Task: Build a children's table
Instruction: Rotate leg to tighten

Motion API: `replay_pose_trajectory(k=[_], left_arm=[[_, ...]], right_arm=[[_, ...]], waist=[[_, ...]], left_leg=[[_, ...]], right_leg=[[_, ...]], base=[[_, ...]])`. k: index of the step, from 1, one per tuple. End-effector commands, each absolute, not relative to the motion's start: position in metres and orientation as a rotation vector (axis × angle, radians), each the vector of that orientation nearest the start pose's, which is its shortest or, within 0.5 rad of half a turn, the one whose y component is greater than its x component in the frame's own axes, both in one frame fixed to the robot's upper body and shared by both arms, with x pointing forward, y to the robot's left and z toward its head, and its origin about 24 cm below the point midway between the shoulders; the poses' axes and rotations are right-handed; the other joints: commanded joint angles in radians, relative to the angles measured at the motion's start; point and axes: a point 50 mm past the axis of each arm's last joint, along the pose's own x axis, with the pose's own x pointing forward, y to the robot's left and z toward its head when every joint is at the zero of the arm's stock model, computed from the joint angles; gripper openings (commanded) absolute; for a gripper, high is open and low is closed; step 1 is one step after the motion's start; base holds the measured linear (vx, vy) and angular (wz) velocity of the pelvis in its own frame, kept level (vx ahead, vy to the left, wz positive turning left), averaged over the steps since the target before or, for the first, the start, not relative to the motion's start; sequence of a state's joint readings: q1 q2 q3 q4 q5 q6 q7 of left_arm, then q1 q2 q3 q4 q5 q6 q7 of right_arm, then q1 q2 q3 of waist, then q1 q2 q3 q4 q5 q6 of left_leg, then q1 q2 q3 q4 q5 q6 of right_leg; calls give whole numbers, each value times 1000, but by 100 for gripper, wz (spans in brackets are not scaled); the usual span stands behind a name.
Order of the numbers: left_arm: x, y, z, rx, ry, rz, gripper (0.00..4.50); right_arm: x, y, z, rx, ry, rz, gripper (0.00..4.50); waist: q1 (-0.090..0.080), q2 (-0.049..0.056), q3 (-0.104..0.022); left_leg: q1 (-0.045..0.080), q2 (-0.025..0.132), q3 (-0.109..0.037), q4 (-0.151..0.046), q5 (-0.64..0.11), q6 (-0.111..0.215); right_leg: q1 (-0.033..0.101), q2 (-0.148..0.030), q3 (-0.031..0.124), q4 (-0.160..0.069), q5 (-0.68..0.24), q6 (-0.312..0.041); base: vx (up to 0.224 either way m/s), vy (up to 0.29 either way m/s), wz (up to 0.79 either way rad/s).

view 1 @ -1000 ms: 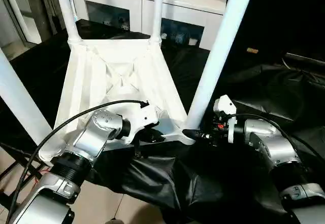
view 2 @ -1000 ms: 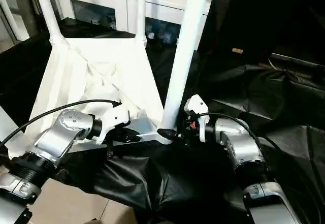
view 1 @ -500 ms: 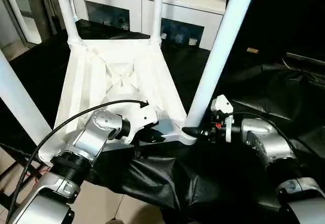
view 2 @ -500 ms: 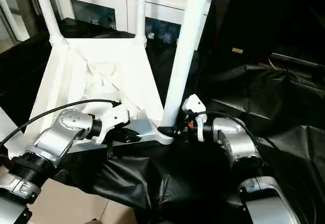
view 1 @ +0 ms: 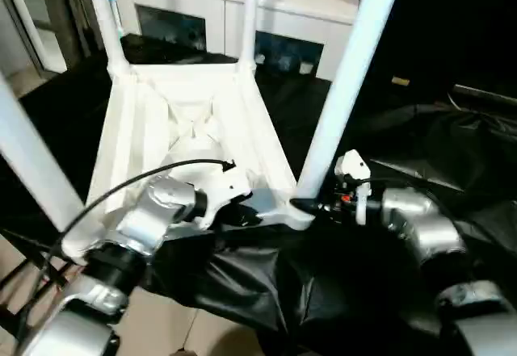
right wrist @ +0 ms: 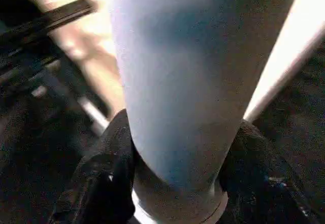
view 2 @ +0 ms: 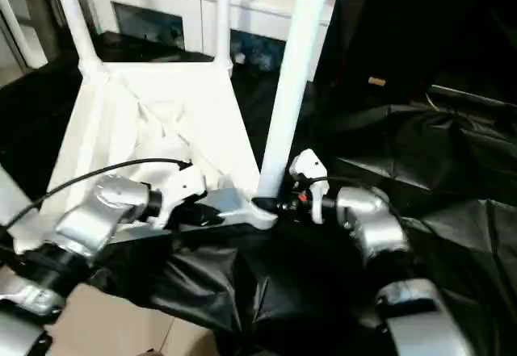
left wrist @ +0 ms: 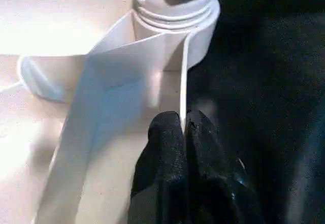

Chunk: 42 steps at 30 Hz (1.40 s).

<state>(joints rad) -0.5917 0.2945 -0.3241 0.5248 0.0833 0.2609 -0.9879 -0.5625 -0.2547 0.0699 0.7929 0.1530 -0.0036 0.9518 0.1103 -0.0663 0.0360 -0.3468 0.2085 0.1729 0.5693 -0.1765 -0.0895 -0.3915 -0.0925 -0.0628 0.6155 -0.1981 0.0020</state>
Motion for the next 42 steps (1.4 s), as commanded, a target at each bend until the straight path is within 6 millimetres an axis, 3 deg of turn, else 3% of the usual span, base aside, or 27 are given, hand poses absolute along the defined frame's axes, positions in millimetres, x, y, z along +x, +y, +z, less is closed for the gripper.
replay_pose_trajectory(k=[1, 3, 7, 8, 9, 10, 12, 18, 22, 26, 30, 32, 35, 39, 42], left_arm=[[331, 106, 35, 385, 511, -951, 0], [334, 98, 35, 373, 506, -926, 0], [340, 78, 38, 373, 475, -878, 0], [340, 76, 38, 374, 470, -878, 0], [340, 73, 38, 375, 466, -880, 0], [340, 70, 38, 371, 462, -889, 0], [338, 68, 39, 366, 454, -931, 0], [328, 77, 40, 352, 435, -1096, 0], [324, 89, 42, 356, 429, -1162, 0], [316, 101, 43, 361, 444, -1264, 0], [309, 114, 43, 377, 474, -1352, 0], [307, 124, 44, 397, 490, -1384, 0], [306, 129, 46, 401, 497, -1401, 0], [305, 135, 47, 408, 505, -1411, 0], [305, 138, 48, 412, 510, -1412, 0]], right_arm=[[323, -134, 7, -6, 386, 833, 196], [324, -128, 2, 17, 399, 756, 196], [324, -109, -7, 14, 419, 635, 196], [324, -105, -7, 17, 416, 627, 196], [324, -101, -7, 20, 411, 623, 196], [324, -97, -6, 18, 403, 625, 231], [323, -89, -5, 44, 398, 662, 265], [326, -96, 5, 7, 347, 754, 314], [324, -105, 15, -32, 303, 932, 314], [320, -114, 24, -31, 288, 1095, 314], [316, -124, 27, -47, 321, 1226, 314], [311, -131, 29, -65, 359, 1338, 314], [309, -134, 31, -59, 377, 1385, 290], [306, -136, 30, -80, 411, 1434, 258], [303, -136, 28, -93, 433, 1458, 240]], waist=[[-2, 2, -39], [-7, 1, -40], [-9, 0, -39], [-13, 7, -39], [-13, 3, -39], [-12, 6, -40], [-13, 4, -39], [-14, 4, -42], [-13, 4, -46], [-11, 4, -53], [-10, 6, -57], [-1, 3, -56], [9, 7, -52], [11, 3, -48], [11, 2, -47]], left_leg=[[7, 19, -4, -74, -321, -16], [5, 18, -7, -77, -333, -25], [6, 16, -9, -77, -360, -15], [6, 16, -10, -78, -367, -19], [6, 15, -11, -78, -377, -16], [8, 16, -10, -78, -380, -12], [0, 16, -11, -81, -377, -5], [-3, 18, -12, -82, -366, 5], [-9, 21, -7, -79, -305, 22], [-13, 21, -1, -70, -191, 57], [-8, 20, 5, -60, -114, 93], [-8, 22, 10, -56, -91, 111], [-4, 27, 10, -60, -138, 95], [-2, 29, 8, -66, -190, 51], [-3, 28, 6, -67, -191, 39]], right_leg=[[27, -54, 37, -97, -418, -150], [26, -53, 35, -102, -456, -123], [20, -55, 34, -111, -490, -106], [18, -53, 34, -114, -493, -99], [20, -53, 32, -115, -500, -94], [16, -54, 34, -117, -494, -94], [21, -53, 33, -115, -485, -93], [22, -57, 35, -112, -465, -101], [32, -54, 36, -98, -338, -141], [41, -49, 37, -76, -150, -198], [43, -44, 36, -57, 8, -260], [45, -41, 33, -50, 54, -283], [43, -45, 33, -54, -8, -276], [41, -50, 36, -63, -108, -249], [41, -50, 38, -64, -127, -236]], base=[[0, 0, 0], [0, 0, 0], [0, 0, 0], [0, 0, 0], [0, 0, 0], [0, 0, 0], [0, 0, 0], [0, 0, 0], [0, 0, 0], [0, 0, 0], [27, 8, 1], [0, 0, 0], [0, 0, 0], [0, 0, 0], [0, 0, 0]])
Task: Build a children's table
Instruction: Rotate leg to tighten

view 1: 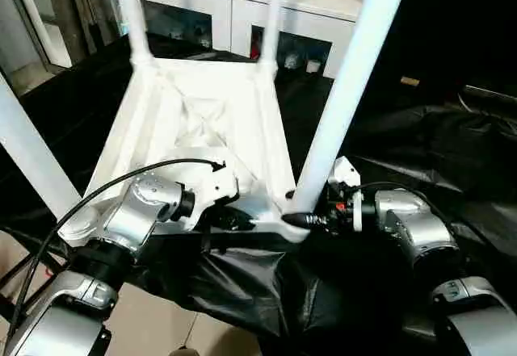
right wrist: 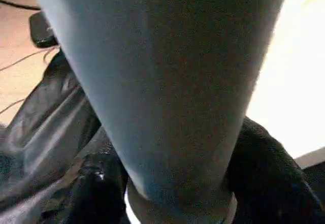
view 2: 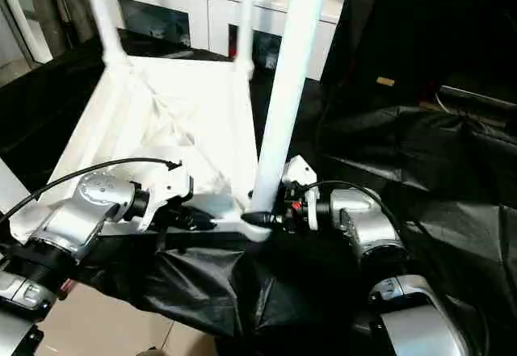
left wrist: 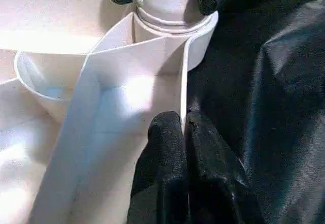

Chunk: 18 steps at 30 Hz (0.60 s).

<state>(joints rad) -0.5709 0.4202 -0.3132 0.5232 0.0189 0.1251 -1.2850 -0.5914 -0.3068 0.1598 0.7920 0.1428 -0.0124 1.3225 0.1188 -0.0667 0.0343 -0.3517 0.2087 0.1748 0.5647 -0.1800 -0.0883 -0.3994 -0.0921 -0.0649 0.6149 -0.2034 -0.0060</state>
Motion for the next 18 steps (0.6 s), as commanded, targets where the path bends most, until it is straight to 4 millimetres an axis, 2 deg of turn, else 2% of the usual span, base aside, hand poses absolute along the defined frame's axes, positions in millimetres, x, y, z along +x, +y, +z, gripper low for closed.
replay_pose_trajectory(k=[1, 6, 10, 11, 12, 13, 14, 15, 17, 18], left_arm=[[305, 139, 48, 413, 510, -1411, 0], [308, 137, 47, 404, 500, -1382, 0], [316, 131, 47, 389, 477, -1294, 0], [323, 126, 48, 374, 463, -1206, 0], [325, 125, 48, 372, 460, -1190, 0], [326, 124, 48, 370, 458, -1175, 0], [331, 120, 49, 358, 447, -1117, 0], [335, 114, 48, 347, 443, -1078, 0], [337, 109, 48, 338, 438, -1048, 0], [338, 100, 47, 323, 435, -1021, 0]], right_arm=[[303, -136, 28, -93, 433, 1459, 236], [299, -133, 25, -59, 436, 1471, 226], [298, -129, 19, -24, 425, 1394, 221], [303, -125, 13, -22, 417, 1258, 221], [305, -125, 12, -24, 415, 1229, 219], [306, -124, 10, -25, 414, 1204, 217], [311, -122, 5, -28, 425, 1079, 214], [314, -119, 0, -21, 434, 980, 214], [316, -116, -3, -3, 439, 911, 207], [318, -108, -7, 30, 449, 821, 205]], waist=[[3, 2, -47], [2, 1, -46], [6, 0, -46], [6, 0, -43], [3, 2, -39], [3, 2, -39], [-3, 0, -35], [-10, -1, -34], [-17, 0, -33], [-22, 6, -32]], left_leg=[[2, 27, 4, -62, -183, 37], [2, 26, 5, -61, -173, 41], [3, 25, 6, -61, -167, 43], [5, 25, 5, -64, -184, 36], [4, 23, 1, -70, -220, 16], [4, 23, 1, -70, -220, 16], [7, 22, -2, -75, -277, -12], [9, 22, -7, -77, -305, -24], [9, 21, -12, -80, -333, -31], [14, 21, -11, -80, -355, -31]], right_leg=[[49, -51, 40, -62, -114, -228], [49, -49, 40, -62, -103, -228], [48, -48, 41, -63, -102, -225], [45, -50, 42, -68, -133, -217], [44, -52, 42, -75, -212, -198], [44, -52, 42, -75, -212, -198], [40, -57, 42, -89, -349, -161], [38, -59, 42, -95, -413, -140], [37, -59, 39, -103, -478, -112], [31, -59, 41, -109, -495, -103]], base=[[0, 0, 0], [0, 0, 0], [0, 0, 0], [0, 0, 0], [0, 0, 0], [0, 0, 0], [0, 0, 0], [0, 0, 0], [0, 0, 0], [0, 0, 0]])
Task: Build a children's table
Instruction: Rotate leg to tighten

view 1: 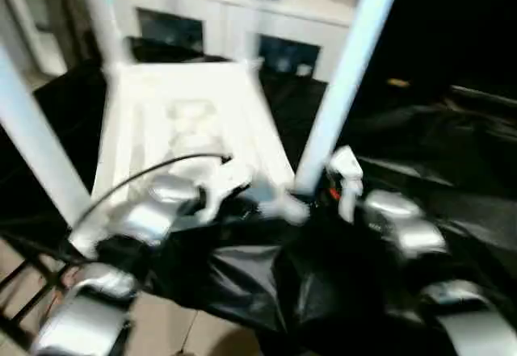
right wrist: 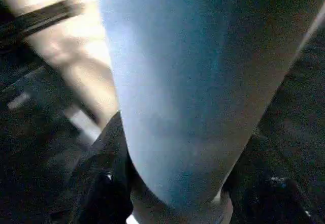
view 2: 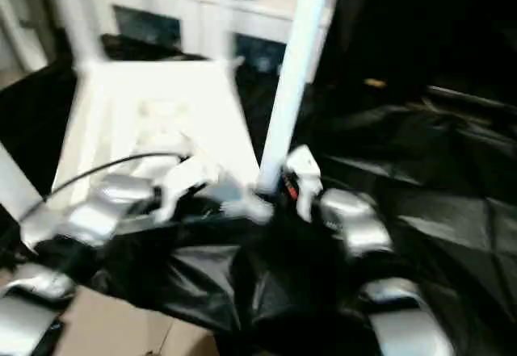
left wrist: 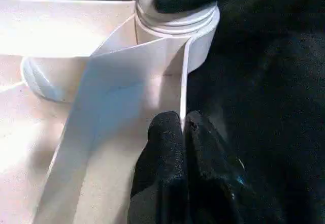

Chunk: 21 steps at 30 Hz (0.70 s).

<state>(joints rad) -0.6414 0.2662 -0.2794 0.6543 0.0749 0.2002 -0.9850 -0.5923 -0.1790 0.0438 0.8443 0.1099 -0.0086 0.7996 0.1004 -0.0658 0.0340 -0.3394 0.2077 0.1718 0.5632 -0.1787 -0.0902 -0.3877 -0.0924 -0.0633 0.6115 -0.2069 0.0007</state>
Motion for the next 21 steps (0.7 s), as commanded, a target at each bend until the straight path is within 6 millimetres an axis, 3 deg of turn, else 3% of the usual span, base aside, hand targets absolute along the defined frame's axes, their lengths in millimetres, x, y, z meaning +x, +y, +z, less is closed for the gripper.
replay_pose_trajectory(k=[1, 4, 5, 6, 9, 11, 12, 16, 21], left_arm=[[338, 100, 47, 323, 435, -1021, 0], [340, 85, 47, 309, 424, -984, 0], [339, 76, 46, 299, 418, -990, 0], [338, 73, 47, 293, 416, -997, 0], [335, 67, 47, 278, 409, -1038, 0], [334, 68, 48, 276, 410, -1050, 0], [333, 70, 48, 277, 405, -1061, 0], [329, 78, 49, 274, 390, -1124, 0], [323, 87, 50, 285, 387, -1211, 0]], right_arm=[[318, -108, -7, 30, 449, 821, 202], [319, -97, -11, 53, 466, 739, 199], [320, -89, -10, 63, 447, 725, 199], [321, -86, -9, 71, 440, 721, 234], [323, -82, -5, 103, 421, 720, 270], [325, -83, -3, 103, 409, 719, 276], [326, -85, 0, 92, 400, 733, 302], [325, -94, 8, 36, 363, 888, 302], [320, -108, 17, -14, 343, 1084, 302]], waist=[[-3, 4, -31], [-9, 2, -33], [-10, 6, -33], [-11, 5, -33], [-11, 6, -34], [-10, 8, -36], [-9, 8, -36], [-7, 5, -38], [-2, 4, -46]], left_leg=[[4, 21, -10, -79, -367, -29], [4, 21, -9, -80, -366, -17], [3, 21, -10, -81, -372, -15], [1, 21, -11, -81, -374, -15], [1, 20, -10, -81, -376, -9], [-2, 21, -9, -82, -359, 0], [-2, 21, -8, -82, -351, 2], [-6, 22, -4, -79, -320, 18], [-10, 23, 2, -69, -203, 56]], right_leg=[[18, -59, 38, -107, -502, -106], [17, -56, 41, -107, -475, -107], [18, -54, 40, -107, -458, -113], [19, -55, 39, -106, -453, -115], [19, -54, 40, -106, -444, -119], [22, -53, 41, -102, -405, -127], [23, -52, 41, -101, -389, -132], [29, -53, 42, -97, -341, -149], [40, -49, 41, -74, -140, -208]], base=[[0, 0, 0], [0, 0, 0], [0, 0, 0], [0, 0, 0], [0, 0, 0], [0, 0, 0], [0, 0, 0], [0, 0, 0], [0, 0, 0]])
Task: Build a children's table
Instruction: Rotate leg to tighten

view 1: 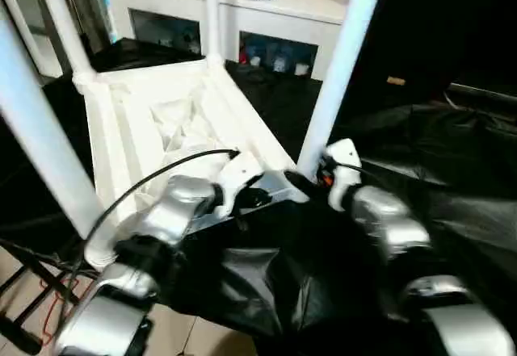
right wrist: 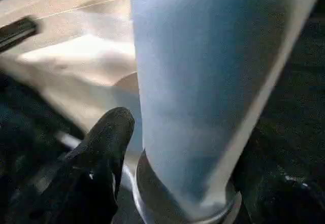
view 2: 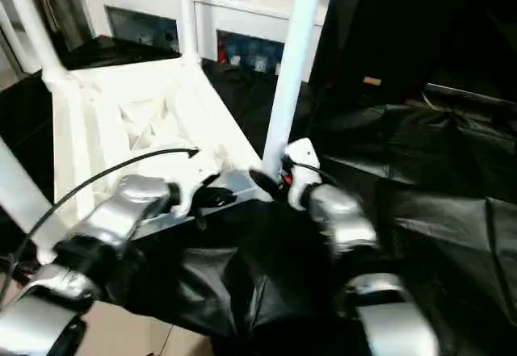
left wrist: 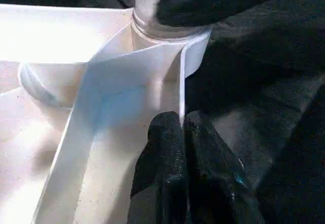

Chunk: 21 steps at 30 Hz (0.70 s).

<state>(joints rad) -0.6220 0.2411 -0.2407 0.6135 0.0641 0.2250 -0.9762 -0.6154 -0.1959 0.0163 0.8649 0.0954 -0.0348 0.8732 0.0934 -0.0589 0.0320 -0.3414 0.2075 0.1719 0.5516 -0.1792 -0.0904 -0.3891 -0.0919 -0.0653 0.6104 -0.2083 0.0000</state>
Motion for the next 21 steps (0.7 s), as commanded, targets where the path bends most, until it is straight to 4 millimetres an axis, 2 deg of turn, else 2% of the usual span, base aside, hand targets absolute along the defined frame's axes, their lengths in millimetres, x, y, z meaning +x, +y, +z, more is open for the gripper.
replay_pose_trajectory(k=[1, 4, 5, 6, 10, 14, 15, 21], left_arm=[[321, 90, 51, 292, 376, -1251, 0], [316, 95, 51, 290, 388, -1309, 0], [313, 99, 51, 301, 395, -1339, 0], [311, 103, 51, 314, 406, -1364, 0], [304, 123, 49, 361, 478, -1442, 0], [303, 131, 49, 382, 499, -1454, 0], [303, 133, 49, 386, 506, -1459, 0], [301, 139, 49, 395, 523, -1473, 0]], right_arm=[[317, -112, 19, -16, 345, 1148, 302], [313, -118, 22, -31, 359, 1247, 302], [310, -121, 22, -48, 365, 1291, 302], [308, -124, 22, -70, 372, 1321, 302], [301, -134, 20, -88, 440, 1439, 302], [298, -136, 21, -80, 457, 1475, 302], [298, -136, 21, -74, 463, 1485, 280], [295, -135, 20, -63, 474, 1516, 240]], waist=[[5, -3, -48], [6, -3, -50], [7, -8, -47], [11, -5, -48], [25, 3, -44], [24, -1, -43], [25, -1, -43], [27, -4, -46]], left_leg=[[-10, 22, 3, -51, -145, 78], [-14, 21, 5, -45, -93, 108], [-13, 22, 8, -44, -94, 116], [-12, 23, 7, -44, -99, 115], [-7, 30, 11, -46, -148, 96], [-6, 32, 8, -52, -173, 62], [-5, 31, 8, -51, -177, 57], [-6, 28, 10, -47, -139, 60]], right_leg=[[46, -48, 41, -63, -48, -233], [47, -46, 39, -53, 38, -262], [45, -45, 38, -54, 41, -269], [46, -47, 38, -53, 29, -271], [40, -46, 37, -55, -25, -276], [41, -48, 38, -56, -67, -261], [41, -49, 39, -57, -73, -259], [42, -48, 39, -50, -18, -267]], base=[[0, 0, 0], [0, 0, 0], [0, 0, 0], [0, 0, 0], [0, 0, 0], [0, 0, 0], [0, 0, 0], [0, 0, 0]])
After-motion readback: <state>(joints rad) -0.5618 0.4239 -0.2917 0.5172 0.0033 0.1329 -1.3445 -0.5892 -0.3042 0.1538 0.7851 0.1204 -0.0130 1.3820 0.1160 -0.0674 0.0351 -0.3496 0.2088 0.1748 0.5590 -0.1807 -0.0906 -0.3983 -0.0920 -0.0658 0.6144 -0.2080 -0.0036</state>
